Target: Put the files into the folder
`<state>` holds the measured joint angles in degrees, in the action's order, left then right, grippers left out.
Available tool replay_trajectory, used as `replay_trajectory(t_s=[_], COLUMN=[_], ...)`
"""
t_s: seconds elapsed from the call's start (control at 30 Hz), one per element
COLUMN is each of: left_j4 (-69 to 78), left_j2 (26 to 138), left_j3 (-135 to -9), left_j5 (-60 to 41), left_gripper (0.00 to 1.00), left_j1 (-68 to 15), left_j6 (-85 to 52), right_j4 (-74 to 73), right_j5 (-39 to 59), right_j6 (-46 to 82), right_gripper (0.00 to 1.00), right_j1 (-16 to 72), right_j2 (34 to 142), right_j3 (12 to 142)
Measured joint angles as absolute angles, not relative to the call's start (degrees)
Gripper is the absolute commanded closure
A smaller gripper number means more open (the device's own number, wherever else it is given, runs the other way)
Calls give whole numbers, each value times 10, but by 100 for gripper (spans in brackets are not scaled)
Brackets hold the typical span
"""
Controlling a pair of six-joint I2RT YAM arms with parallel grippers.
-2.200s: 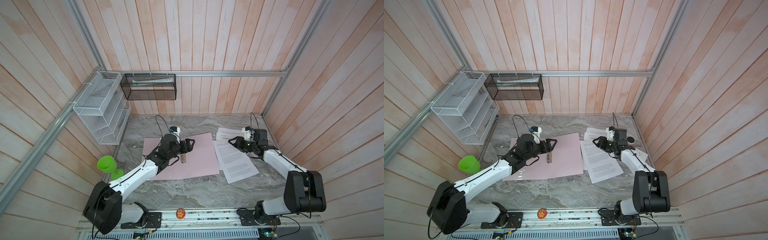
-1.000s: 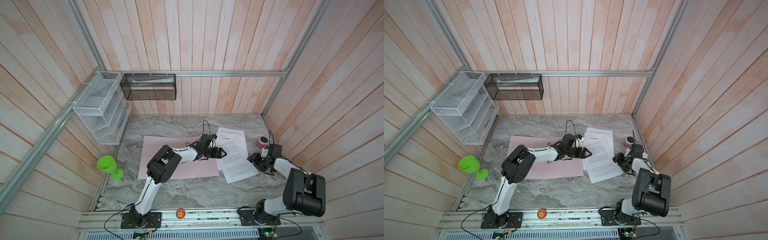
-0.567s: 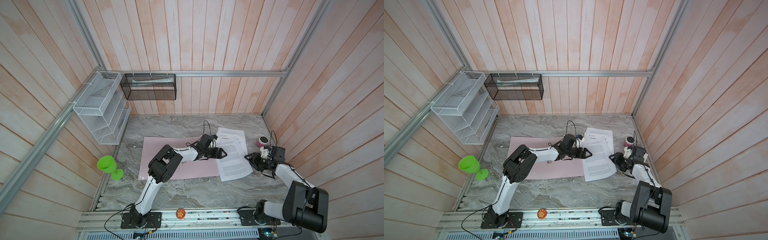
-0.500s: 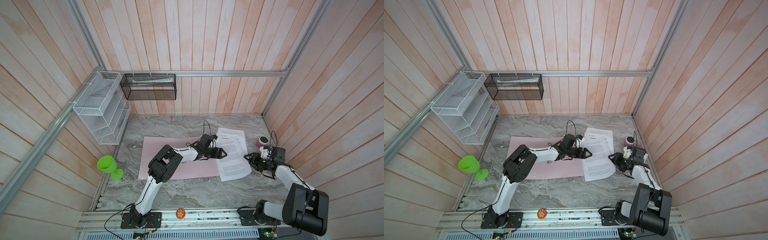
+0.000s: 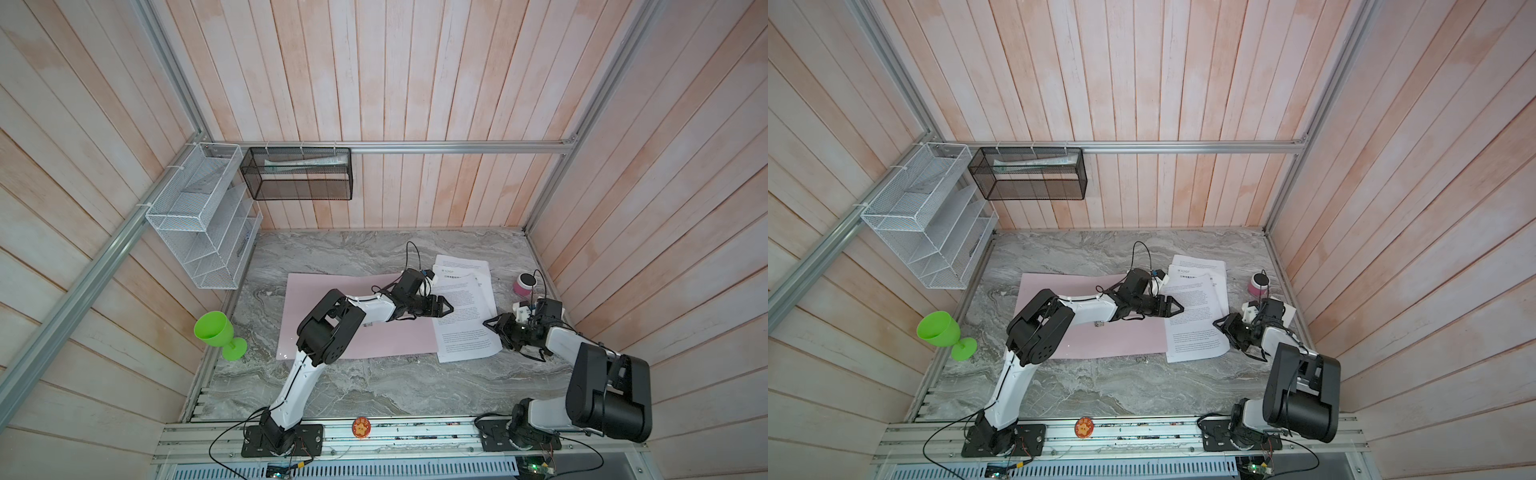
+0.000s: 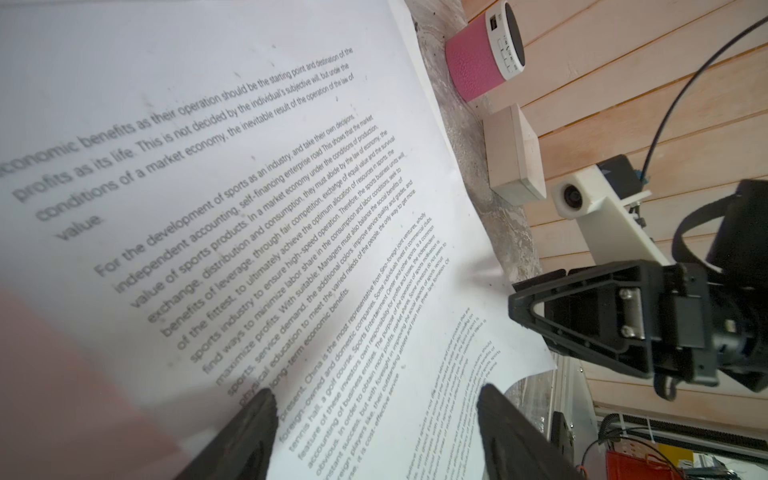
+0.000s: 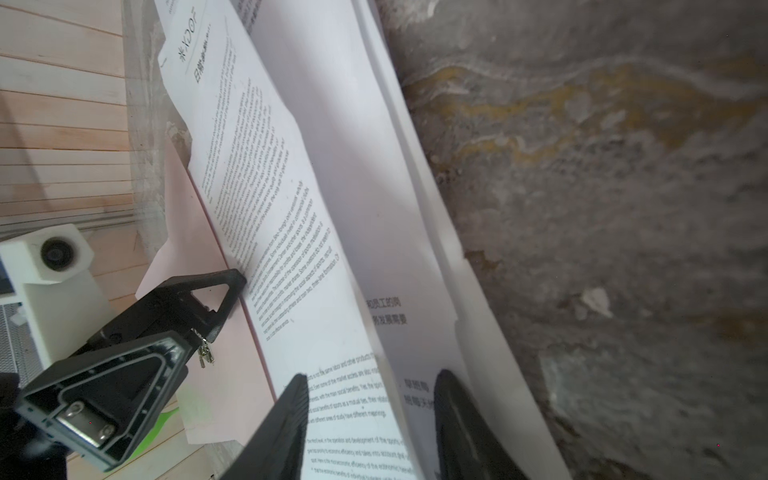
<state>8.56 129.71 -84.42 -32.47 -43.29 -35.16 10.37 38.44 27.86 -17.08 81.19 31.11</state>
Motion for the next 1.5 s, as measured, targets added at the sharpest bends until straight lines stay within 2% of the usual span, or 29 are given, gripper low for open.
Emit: replay_trajectory(t_s=[0.17, 0.4, 0.47, 0.7, 0.97, 1.3, 1.5], left_j4=[86, 93, 93, 92, 74, 86, 93], left_j2=[1299, 1301, 1301, 1301, 1270, 1132, 1004], left_j3=[-844, -844, -844, -844, -844, -828, -723], left_j5=[-328, -333, -333, -343, -372, -392, -378], left_gripper=[23, 23, 23, 24, 24, 24, 24], left_j1=[-431, -429, -428, -419, -397, -368, -334], left_j6=[-351, -351, -351, -353, -375, -423, -439], right_j4=[89, 57, 52, 4, -185, -352, -357], right_j5=[393, 442, 454, 507, 601, 612, 575], right_j6=[279, 281, 282, 320, 497, 659, 700], right_gripper=[67, 95, 100, 100, 100, 100, 100], right_j1=[-171, -171, -171, -171, -171, -171, -147], right_j2=[821, 840, 846, 843, 778, 664, 613], right_j3=[311, 312, 312, 302, 233, 236, 312])
